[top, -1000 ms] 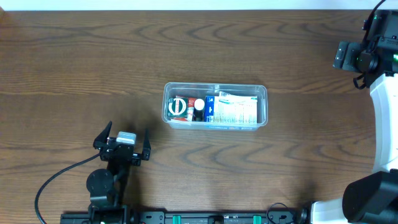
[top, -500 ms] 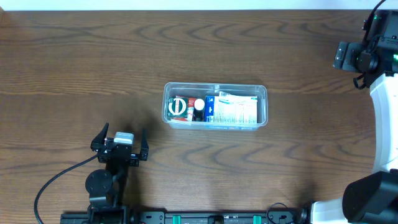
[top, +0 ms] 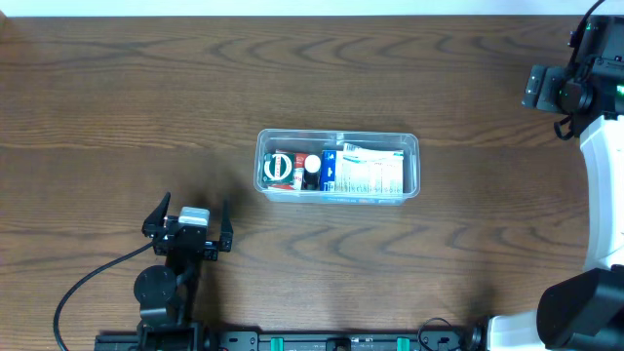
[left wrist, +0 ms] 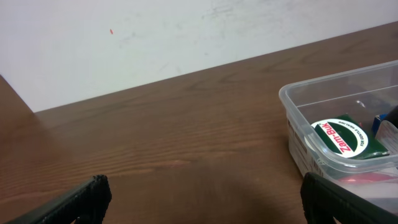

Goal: Pack container

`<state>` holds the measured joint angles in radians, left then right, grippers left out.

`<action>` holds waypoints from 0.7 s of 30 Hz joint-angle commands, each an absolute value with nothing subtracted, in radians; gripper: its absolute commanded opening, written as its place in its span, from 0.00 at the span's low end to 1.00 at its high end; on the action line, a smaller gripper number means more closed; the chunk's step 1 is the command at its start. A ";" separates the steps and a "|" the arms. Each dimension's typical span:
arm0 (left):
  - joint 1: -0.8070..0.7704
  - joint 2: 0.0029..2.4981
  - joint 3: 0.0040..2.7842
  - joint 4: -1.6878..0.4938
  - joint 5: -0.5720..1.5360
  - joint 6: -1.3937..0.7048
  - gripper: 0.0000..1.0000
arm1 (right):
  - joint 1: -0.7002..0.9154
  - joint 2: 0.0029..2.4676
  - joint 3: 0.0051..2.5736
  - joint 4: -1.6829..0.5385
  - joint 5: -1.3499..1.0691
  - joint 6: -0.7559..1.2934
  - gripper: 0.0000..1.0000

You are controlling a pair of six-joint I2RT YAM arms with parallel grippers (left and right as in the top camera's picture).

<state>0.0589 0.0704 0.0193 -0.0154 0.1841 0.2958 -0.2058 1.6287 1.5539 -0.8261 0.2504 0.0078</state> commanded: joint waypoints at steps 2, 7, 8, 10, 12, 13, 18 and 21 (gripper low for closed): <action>0.067 0.063 0.004 -0.052 0.194 0.309 0.98 | -0.210 1.630 1.554 -0.827 0.250 0.022 0.99; 0.067 0.063 0.004 -0.052 0.194 0.309 0.98 | -0.210 1.630 1.554 -0.827 0.250 0.022 0.99; 0.067 0.063 0.004 -0.052 0.194 0.309 0.98 | -0.210 1.630 1.554 -0.827 0.250 0.022 0.99; 0.067 0.063 0.004 -0.052 0.194 0.308 0.98 | -0.210 1.630 1.554 -0.827 0.250 0.022 0.99; 0.067 0.063 0.004 -0.052 0.194 0.309 0.98 | -0.210 1.630 1.554 -0.827 0.250 0.022 0.99; 0.067 0.063 0.004 -0.052 0.194 0.308 0.98 | -0.209 1.630 1.554 -0.827 0.250 0.022 0.99; 0.067 0.063 0.004 -0.052 0.194 0.309 0.98 | -0.188 1.581 1.554 -0.828 0.250 0.022 0.99; 0.067 0.063 0.004 -0.052 0.194 0.309 0.98 | -0.155 1.513 1.554 -0.827 0.275 -0.008 0.99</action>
<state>0.0593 0.0704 0.0196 -0.0154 0.1837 0.2958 -0.1909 1.6039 1.5532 -0.8268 0.2527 0.0071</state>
